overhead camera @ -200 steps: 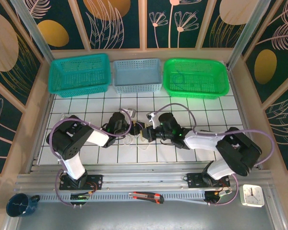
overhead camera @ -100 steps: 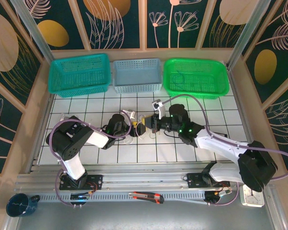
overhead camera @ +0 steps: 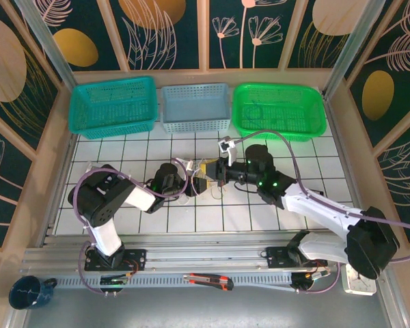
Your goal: Untangle the cables
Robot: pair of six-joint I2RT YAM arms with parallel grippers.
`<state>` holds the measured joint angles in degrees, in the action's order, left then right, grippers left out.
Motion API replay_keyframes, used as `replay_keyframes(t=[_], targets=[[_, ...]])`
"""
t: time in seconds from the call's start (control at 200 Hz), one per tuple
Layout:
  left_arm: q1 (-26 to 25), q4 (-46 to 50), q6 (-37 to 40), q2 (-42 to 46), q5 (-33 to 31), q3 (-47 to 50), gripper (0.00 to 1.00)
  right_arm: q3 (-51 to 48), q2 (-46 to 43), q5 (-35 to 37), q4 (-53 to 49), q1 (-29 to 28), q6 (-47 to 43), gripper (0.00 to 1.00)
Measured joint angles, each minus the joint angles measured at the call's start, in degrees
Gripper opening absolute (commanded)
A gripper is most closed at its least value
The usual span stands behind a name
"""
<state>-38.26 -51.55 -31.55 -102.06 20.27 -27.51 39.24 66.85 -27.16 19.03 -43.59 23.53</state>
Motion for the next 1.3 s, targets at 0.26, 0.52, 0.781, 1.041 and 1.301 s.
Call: replay_keyframes(t=[0.26,0.52,0.781,1.041,1.301], targets=[[0.0,-1.1,0.3,-0.2,0.5,0.0,0.1,2.5,-2.7,-0.1,-0.2,0.5,0.9,0.0],[0.0,-1.4,0.2,-0.4,0.5,0.0,0.0,5.5,-4.1,-2.2,-1.5,3.8,1.1,0.0],[0.0,-3.4,0.2,-0.9,0.5,0.3,0.0,9.8,-5.3,-7.5,-1.7,9.9,4.3,0.0],[0.0,-6.6,0.2,-2.3,0.5,1.0,0.0,14.3,-5.3,-11.9,-2.4,13.4,7.1,0.0],[-0.2,-10.0,0.2,-3.6,0.7,1.5,0.0,19.8,-5.3,-14.6,-3.8,17.0,8.0,0.0]])
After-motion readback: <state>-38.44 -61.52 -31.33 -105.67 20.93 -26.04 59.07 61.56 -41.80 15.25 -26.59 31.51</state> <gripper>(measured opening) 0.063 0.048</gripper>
